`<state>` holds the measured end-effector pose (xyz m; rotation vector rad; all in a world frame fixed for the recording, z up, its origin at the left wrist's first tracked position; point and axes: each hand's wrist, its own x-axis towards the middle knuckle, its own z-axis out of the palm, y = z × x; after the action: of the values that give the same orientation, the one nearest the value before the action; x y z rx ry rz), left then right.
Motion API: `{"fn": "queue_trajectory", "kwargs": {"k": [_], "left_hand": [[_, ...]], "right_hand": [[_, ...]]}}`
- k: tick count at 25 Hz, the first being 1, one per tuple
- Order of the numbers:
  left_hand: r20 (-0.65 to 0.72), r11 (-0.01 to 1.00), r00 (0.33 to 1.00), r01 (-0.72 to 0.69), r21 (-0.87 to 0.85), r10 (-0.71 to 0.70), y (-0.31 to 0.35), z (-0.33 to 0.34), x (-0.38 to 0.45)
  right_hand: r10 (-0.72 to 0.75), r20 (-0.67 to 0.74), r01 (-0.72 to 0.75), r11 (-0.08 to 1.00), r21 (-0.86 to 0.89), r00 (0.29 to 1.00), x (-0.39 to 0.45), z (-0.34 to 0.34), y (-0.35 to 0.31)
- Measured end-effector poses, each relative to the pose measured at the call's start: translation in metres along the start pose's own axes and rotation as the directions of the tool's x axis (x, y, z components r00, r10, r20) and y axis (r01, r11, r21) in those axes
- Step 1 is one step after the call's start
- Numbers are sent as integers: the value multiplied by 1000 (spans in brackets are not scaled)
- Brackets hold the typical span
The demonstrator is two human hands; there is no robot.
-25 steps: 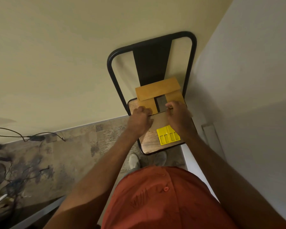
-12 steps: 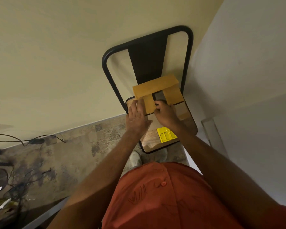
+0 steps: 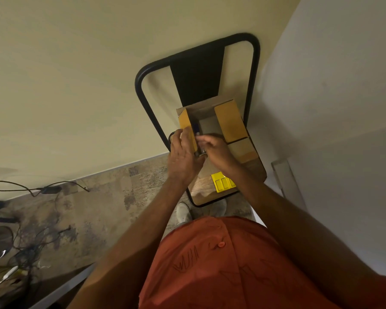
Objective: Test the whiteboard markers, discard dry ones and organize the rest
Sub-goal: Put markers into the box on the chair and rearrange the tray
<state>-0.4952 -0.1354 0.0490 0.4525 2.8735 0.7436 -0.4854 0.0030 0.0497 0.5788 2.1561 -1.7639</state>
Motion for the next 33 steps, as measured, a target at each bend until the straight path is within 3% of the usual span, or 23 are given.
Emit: {"fn": "queue_trajectory", "kwargs": {"k": [5,10,14,19,26,33], "left_hand": [[28,992,995,-97,80,95,9,-22,10],[-9,981,996,-88,171,91,18,-36,31],[116,961,993,-53,272,22,22,-38,55],[197,940,980,-90,330,25,-3,-39,59],[306,913,951,-155,376,35,-37,-45,56],[236,876,972,-108,470,-7,-29,-42,61]], "right_hand": [[-14,91,17,999,-29,996,6,-7,4],[-52,167,73,990,-124,985,7,-13,7],[-71,179,122,949,-291,981,4,-19,5],[-158,141,212,755,-621,977,5,-38,15],[-257,137,239,425,-873,957,-10,-47,23],[-262,89,174,320,-931,961,-9,-62,28]]}}
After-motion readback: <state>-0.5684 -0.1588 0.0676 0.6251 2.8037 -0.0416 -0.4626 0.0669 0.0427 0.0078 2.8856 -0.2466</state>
